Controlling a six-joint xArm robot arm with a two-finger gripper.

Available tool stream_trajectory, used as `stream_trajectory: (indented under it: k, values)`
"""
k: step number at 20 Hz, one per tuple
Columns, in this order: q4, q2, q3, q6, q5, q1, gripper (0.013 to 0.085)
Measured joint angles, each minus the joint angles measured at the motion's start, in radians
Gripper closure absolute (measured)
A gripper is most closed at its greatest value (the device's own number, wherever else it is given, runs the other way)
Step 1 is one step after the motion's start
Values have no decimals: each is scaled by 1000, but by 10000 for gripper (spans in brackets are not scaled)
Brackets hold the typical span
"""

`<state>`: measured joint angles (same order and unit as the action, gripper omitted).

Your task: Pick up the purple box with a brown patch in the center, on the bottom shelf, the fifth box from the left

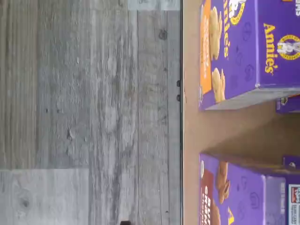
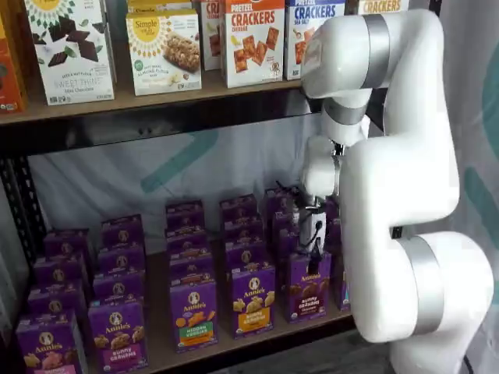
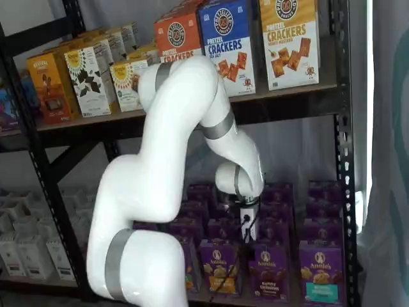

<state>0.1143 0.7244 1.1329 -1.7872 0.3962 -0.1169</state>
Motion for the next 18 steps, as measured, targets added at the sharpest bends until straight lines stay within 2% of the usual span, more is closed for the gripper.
stream_trajectory:
  k: [2, 7, 12, 15, 18]
  values:
    - [76, 12, 10, -60, -9, 10, 130]
    - [159, 45, 36, -117, -49, 32, 130]
    - [271, 82, 79, -216, -85, 36, 130]
    - [262, 113, 115, -214, -101, 29, 130]
    - [176, 147, 156, -149, -96, 15, 130]
